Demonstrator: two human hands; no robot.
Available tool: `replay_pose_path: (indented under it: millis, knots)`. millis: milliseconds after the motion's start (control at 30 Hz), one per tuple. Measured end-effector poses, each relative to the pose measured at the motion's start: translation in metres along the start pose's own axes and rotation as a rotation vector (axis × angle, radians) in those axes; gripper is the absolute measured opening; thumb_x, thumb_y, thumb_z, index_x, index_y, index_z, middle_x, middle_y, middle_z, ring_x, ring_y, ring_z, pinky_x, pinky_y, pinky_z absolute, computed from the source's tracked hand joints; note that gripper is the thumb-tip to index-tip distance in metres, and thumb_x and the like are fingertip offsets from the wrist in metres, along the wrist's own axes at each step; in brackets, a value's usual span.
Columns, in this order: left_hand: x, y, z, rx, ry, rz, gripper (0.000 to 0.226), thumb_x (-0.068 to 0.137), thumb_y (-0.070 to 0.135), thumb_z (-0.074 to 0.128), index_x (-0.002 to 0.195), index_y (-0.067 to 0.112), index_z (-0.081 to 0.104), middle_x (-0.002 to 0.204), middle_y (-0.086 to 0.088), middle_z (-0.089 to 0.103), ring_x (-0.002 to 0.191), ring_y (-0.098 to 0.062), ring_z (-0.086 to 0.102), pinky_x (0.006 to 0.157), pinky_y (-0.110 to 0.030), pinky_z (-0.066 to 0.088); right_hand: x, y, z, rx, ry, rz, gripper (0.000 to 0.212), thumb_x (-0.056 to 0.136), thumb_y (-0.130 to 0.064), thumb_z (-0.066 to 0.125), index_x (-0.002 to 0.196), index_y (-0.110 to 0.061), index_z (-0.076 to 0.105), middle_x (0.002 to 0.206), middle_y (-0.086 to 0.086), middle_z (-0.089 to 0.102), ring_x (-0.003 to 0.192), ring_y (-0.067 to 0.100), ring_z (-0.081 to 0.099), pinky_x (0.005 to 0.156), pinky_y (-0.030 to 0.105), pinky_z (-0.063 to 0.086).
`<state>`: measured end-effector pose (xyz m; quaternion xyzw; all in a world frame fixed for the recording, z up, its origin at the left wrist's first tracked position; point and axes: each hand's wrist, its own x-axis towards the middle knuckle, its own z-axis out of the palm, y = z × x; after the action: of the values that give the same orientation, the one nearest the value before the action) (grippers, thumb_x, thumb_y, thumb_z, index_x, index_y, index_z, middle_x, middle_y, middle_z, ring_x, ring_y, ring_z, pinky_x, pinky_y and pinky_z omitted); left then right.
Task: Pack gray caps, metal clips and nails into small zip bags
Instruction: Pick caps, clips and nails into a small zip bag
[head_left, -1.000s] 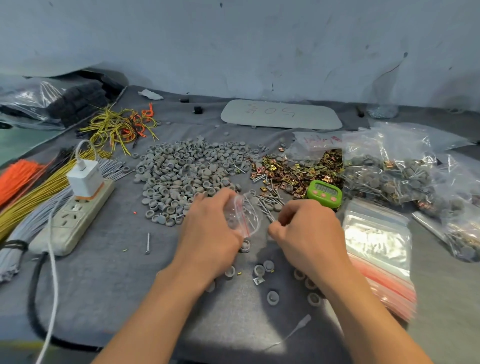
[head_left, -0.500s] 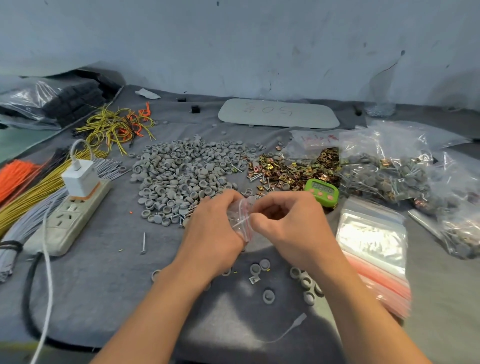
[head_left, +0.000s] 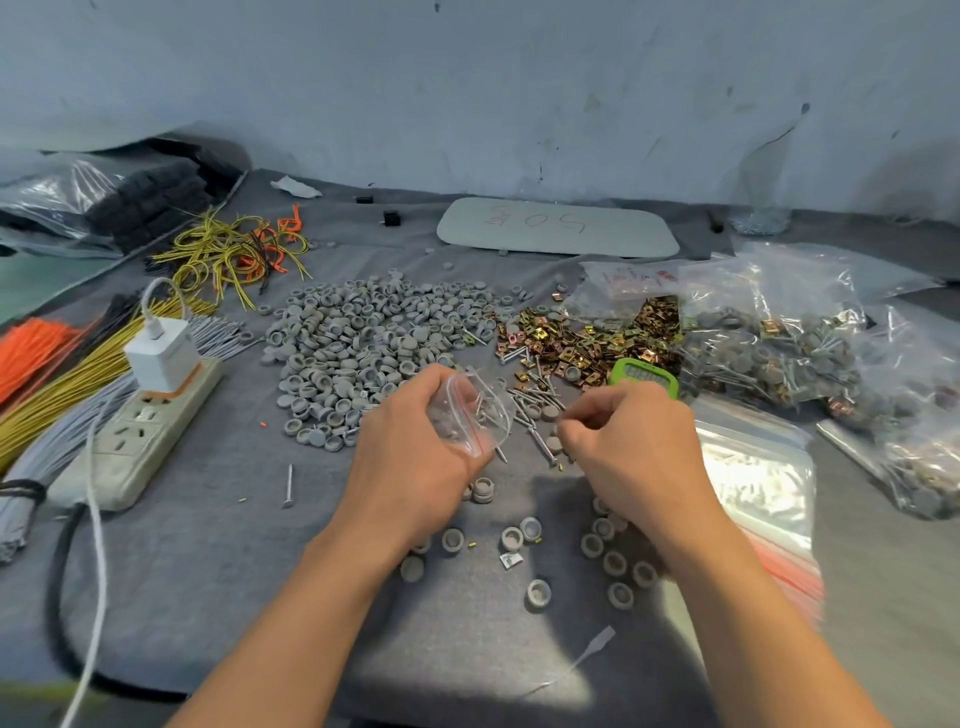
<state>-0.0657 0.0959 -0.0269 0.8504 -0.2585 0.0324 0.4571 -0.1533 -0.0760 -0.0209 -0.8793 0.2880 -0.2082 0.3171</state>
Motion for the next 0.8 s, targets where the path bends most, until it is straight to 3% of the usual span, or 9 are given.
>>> replay_pose_path:
  millis: [100, 233, 367, 433, 533, 633, 800]
  knots:
    - [0.001, 0.0, -0.001, -0.02, 0.055, -0.004, 0.034, 0.07, 0.029, 0.092, 0.088, 0.037, 0.063, 0.088, 0.031, 0.069, 0.079, 0.013, 0.062, 0.062, -0.002, 0.041, -0.003, 0.0, 0.009, -0.308, -0.109, 0.048, 0.02, 0.087, -0.043, 0.074, 0.081, -0.025, 0.074, 0.076, -0.005, 0.072, 0.073, 0.02, 0.067, 0.068, 0.029, 0.051]
    - [0.002, -0.001, -0.002, -0.019, 0.1, 0.004, 0.036, 0.069, 0.024, 0.092, 0.088, 0.035, 0.064, 0.084, 0.022, 0.07, 0.084, 0.013, 0.062, 0.062, 0.0, 0.039, -0.008, -0.007, 0.022, -0.428, -0.109, 0.021, 0.022, 0.09, -0.044, 0.068, 0.098, -0.024, 0.072, 0.097, 0.003, 0.074, 0.094, 0.032, 0.068, 0.078, 0.037, 0.055]
    - [-0.002, -0.001, -0.001, 0.041, 0.047, 0.008, 0.034, 0.072, 0.031, 0.09, 0.091, 0.038, 0.062, 0.086, 0.023, 0.069, 0.081, 0.008, 0.063, 0.062, -0.006, 0.044, -0.009, -0.004, 0.015, -0.246, -0.049, 0.025, 0.013, 0.088, -0.037, 0.069, 0.084, -0.027, 0.075, 0.083, -0.006, 0.075, 0.083, 0.022, 0.071, 0.077, 0.034, 0.058]
    - [-0.003, -0.001, 0.001, 0.087, 0.025, 0.014, 0.034, 0.075, 0.033, 0.088, 0.092, 0.04, 0.06, 0.088, 0.019, 0.068, 0.078, 0.001, 0.063, 0.062, -0.012, 0.043, -0.007, -0.005, 0.007, 0.0, 0.015, -0.017, 0.015, 0.083, -0.029, 0.073, 0.068, -0.029, 0.072, 0.065, -0.015, 0.07, 0.066, 0.003, 0.066, 0.065, 0.023, 0.055]
    - [-0.003, -0.001, 0.004, 0.099, 0.0, -0.019, 0.032, 0.079, 0.034, 0.086, 0.093, 0.04, 0.057, 0.087, 0.015, 0.067, 0.081, -0.008, 0.063, 0.071, -0.03, 0.051, -0.008, -0.013, -0.006, 0.295, 0.037, -0.147, 0.015, 0.076, -0.018, 0.076, 0.065, -0.027, 0.074, 0.06, -0.013, 0.069, 0.054, 0.001, 0.06, 0.052, 0.014, 0.045]
    - [-0.003, 0.0, 0.007, 0.093, -0.039, -0.033, 0.033, 0.079, 0.035, 0.086, 0.097, 0.039, 0.059, 0.09, 0.012, 0.068, 0.084, -0.012, 0.064, 0.075, -0.036, 0.052, -0.013, -0.021, -0.01, 0.241, 0.011, -0.296, 0.012, 0.071, -0.017, 0.076, 0.067, -0.028, 0.074, 0.061, -0.012, 0.067, 0.055, 0.005, 0.06, 0.051, 0.019, 0.049]
    - [-0.003, 0.004, 0.011, 0.105, -0.048, -0.008, 0.035, 0.079, 0.023, 0.08, 0.102, 0.039, 0.06, 0.092, 0.013, 0.067, 0.087, -0.013, 0.06, 0.07, -0.031, 0.044, -0.018, -0.027, 0.003, 0.122, 0.014, -0.44, 0.009, 0.076, -0.018, 0.078, 0.073, -0.026, 0.076, 0.06, -0.009, 0.062, 0.056, 0.011, 0.056, 0.055, 0.024, 0.046]
